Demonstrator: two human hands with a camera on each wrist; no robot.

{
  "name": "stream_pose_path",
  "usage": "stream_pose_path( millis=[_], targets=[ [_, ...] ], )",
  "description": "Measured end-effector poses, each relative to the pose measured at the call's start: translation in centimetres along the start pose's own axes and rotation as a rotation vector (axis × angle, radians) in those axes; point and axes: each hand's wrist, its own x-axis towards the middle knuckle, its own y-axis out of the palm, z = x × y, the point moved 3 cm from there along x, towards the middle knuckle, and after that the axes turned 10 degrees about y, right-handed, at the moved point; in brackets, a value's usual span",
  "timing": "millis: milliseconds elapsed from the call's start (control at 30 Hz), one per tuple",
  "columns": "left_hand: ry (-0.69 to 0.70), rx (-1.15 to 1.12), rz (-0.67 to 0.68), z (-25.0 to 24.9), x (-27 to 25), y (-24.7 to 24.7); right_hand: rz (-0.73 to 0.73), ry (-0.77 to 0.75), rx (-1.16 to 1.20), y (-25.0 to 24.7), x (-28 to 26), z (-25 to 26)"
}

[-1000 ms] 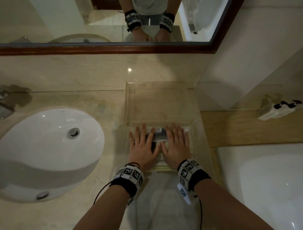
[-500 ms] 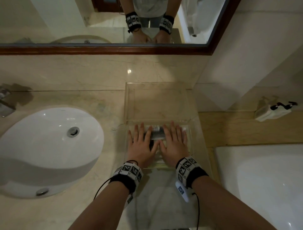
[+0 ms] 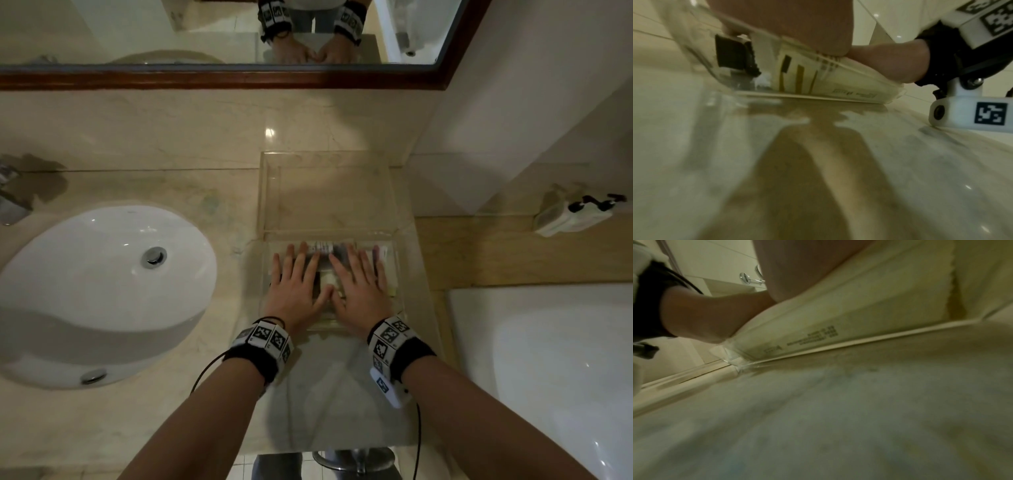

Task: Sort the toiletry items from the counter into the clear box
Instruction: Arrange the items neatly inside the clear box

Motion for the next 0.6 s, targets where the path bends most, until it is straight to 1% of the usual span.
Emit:
stream_pose_path(
  millis=[333, 467, 533, 600],
  targets=[
    [-0.002, 0.024, -0.014, 0.0, 0.1, 0.3, 0.007, 0.015, -0.023, 0.1, 0.1, 0.1],
    [-0.002, 0.018, -0.016, -0.1, 0.1, 0.2, 0.029, 0.014, 0.002, 0.0, 0.1, 0.1],
    [-0.012, 0.002, -0.018, 0.0, 0.2, 0.2, 0.029, 0.006, 0.043, -0.3, 0.1, 0.1],
    [-0.037, -0.041, -0.025, 0.2, -0.1, 0.1, 0.008, 0.032, 0.173, -1.0, -0.1, -0.3]
  ],
)
